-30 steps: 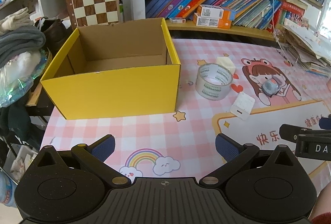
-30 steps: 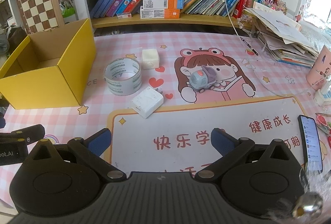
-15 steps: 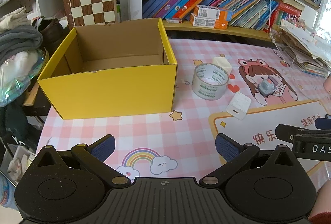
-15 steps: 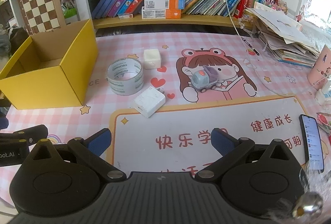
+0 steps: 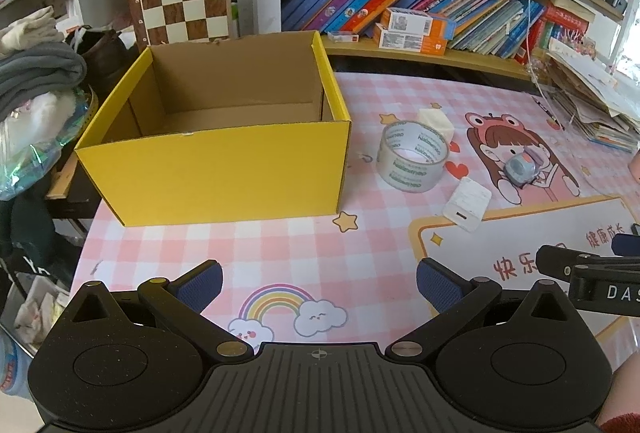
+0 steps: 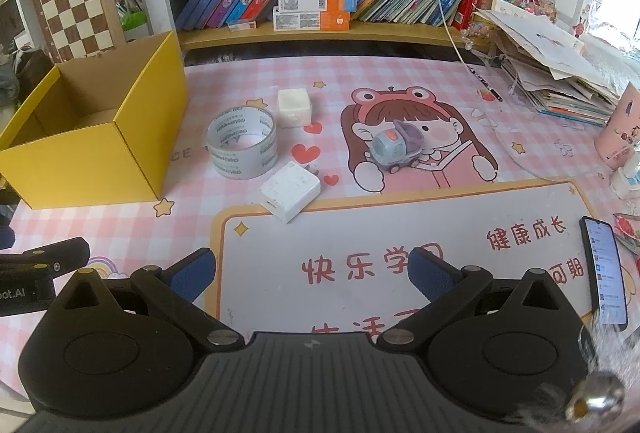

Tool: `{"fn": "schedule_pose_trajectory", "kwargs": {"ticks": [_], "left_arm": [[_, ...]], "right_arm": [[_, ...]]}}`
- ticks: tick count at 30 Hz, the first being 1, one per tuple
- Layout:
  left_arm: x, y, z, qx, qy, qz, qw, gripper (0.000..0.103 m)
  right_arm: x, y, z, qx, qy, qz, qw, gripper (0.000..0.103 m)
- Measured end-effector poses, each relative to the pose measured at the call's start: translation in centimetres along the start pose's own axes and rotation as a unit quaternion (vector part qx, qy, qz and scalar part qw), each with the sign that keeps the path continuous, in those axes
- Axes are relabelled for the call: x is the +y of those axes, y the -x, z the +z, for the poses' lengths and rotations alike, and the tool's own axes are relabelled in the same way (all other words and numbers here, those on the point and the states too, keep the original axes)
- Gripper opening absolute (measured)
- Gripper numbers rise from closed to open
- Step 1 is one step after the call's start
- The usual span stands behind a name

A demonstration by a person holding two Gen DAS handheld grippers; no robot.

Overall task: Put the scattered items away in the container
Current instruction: 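Move left tool toward white charger while right tool moves toward blue toy car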

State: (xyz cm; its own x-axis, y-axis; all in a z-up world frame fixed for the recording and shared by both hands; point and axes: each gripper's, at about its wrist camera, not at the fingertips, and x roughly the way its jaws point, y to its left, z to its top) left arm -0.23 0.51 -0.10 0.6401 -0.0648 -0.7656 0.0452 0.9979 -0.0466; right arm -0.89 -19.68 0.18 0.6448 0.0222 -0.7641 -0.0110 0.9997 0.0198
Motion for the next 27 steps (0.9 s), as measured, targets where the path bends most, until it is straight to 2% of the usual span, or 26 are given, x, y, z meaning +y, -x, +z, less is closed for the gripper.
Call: {"fn": "schedule_pose_trajectory", "kwargs": {"ticks": [7,15,19,23,27], "left_arm": [[0.1,-0.1,0.0,0.002,0.002,-0.009,1.0000,0.103],[-0.3,0.0,0.1,-0.007,-0.010,-0.002,0.9999,0.103],[-0.5,0.0,0.2,-0.005,-0.015,-0.015,0.9998,0.103],[-0.9,-0.1,0.2,-0.004,-0.018,-0.021,0.9996,0.103],[-1.3,-0.6,0.3,0.004,-0.013,-0.022,0.9997,0.103]], "right_arm": [[0.1,-0.3,0.0,0.008,0.001,0.009,1.000,0.103],[0.3,-0.4,0.1,0.007,0.005,0.012,1.000,0.103],[-0.1,-0.3,0.3,-0.002,-0.001,0.018,1.000,0.101],[-0.3,-0.6,0.4,0.001,-0.001,0.024,1.000,0.095],[-0.8,-0.9,0.4,0.007,-0.002,0.024,1.000,0.094]]}}
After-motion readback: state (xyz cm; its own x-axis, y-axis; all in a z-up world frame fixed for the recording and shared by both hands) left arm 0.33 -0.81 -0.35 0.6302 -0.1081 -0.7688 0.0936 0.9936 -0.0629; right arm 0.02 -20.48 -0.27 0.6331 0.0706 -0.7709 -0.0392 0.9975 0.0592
